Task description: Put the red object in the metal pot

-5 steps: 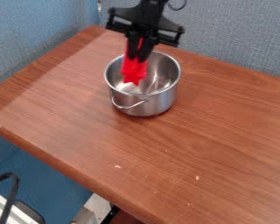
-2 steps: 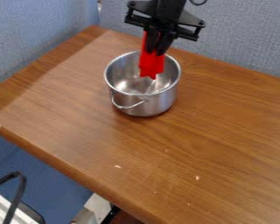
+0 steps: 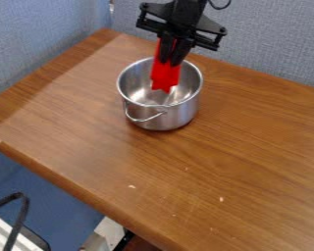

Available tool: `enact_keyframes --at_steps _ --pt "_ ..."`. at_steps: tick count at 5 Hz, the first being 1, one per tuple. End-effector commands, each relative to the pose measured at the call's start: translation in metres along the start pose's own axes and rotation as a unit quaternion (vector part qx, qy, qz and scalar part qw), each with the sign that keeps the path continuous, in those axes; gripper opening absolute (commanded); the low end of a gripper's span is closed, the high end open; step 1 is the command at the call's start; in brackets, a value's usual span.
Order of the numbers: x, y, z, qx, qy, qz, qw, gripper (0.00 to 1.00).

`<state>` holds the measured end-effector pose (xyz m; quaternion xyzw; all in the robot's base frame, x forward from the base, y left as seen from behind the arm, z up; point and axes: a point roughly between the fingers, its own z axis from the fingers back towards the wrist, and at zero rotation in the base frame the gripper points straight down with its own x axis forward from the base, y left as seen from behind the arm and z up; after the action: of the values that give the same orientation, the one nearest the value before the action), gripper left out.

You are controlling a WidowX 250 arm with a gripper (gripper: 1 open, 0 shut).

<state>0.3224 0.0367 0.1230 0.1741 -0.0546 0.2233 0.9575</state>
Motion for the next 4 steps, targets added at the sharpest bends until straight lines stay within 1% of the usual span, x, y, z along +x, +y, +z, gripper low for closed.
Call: enact_keyframes --at_steps 1,2,3,4 --pt "0.011 0.013 0.021 -0.010 -0.025 0.019 0.9995 0.00" --pt "0.014 0.015 0.024 0.005 -0.015 0.054 0.9984 0.00" --pt "0.014 0.013 0.024 0.016 -0.006 0.086 0.9962 0.00" --pt "0.016 0.024 0.022 0.030 0.000 0.107 0.9937 0.00"
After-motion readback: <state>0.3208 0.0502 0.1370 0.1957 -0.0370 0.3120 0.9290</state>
